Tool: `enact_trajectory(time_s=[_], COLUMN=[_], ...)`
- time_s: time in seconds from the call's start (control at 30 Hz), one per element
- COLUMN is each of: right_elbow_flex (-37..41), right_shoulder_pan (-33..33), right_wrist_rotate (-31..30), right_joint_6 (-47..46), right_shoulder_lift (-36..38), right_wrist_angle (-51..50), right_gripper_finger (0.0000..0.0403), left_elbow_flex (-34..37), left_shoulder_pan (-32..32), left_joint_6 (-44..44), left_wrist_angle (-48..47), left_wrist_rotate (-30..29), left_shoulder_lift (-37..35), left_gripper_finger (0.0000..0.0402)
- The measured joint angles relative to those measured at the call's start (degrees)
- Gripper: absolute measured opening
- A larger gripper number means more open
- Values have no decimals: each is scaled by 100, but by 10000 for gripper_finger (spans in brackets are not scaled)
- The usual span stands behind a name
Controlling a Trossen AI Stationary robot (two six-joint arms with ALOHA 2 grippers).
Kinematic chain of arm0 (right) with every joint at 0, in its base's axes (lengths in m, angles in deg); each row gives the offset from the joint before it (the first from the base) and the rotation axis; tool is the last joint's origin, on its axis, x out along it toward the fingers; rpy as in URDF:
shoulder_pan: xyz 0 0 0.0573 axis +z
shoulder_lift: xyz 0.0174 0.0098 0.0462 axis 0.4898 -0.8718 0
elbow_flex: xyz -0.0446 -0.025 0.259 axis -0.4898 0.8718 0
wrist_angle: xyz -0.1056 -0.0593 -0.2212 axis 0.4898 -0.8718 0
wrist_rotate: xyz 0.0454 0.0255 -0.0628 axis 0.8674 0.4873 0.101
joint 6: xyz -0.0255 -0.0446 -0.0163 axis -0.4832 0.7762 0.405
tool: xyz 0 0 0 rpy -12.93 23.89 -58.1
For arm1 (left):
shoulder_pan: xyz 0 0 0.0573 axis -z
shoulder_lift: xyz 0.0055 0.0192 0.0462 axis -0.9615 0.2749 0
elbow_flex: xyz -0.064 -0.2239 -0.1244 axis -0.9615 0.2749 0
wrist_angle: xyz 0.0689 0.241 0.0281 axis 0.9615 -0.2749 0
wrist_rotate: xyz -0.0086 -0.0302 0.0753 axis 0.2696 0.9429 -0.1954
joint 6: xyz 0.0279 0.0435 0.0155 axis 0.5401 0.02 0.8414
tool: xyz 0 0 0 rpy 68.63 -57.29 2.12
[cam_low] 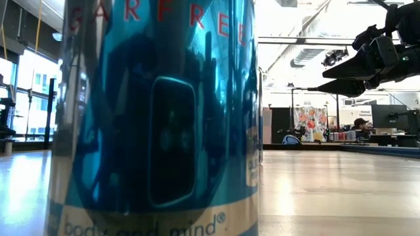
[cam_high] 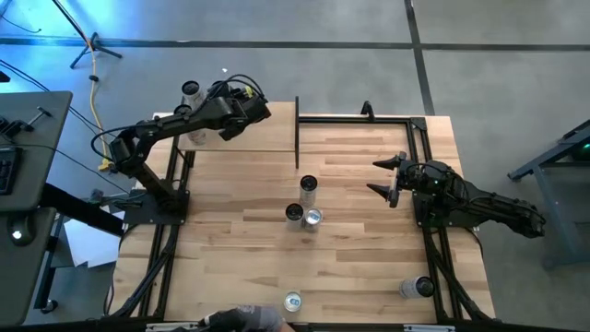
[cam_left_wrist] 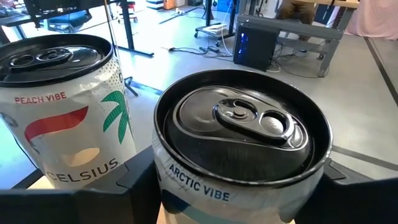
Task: Place canned beverage on shelf
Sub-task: Put the top white blue soda can on the shelf
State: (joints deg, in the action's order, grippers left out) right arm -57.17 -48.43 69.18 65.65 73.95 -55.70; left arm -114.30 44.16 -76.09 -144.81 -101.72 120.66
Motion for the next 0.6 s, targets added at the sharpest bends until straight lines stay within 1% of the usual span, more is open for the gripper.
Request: enact_trajectory(time_s=[0.13,0.6], right_elbow_flex=[0,0], right_shoulder_pan=[1,-1], right_wrist_rotate=[0,0], right_joint_6=[-2,-1], right_shoulder_lift=[0,0], right_wrist_angle=[-1,0], right_gripper_finger=[387,387], left_elbow_flex=[0,11], left_shoulder_pan=[-4,18], left_joint_6=[126,345], left_wrist_angle=[39,37], left_wrist_rotate=[-4,-30], left_shoulder_lift=[0,7], left_gripper_finger=[253,327])
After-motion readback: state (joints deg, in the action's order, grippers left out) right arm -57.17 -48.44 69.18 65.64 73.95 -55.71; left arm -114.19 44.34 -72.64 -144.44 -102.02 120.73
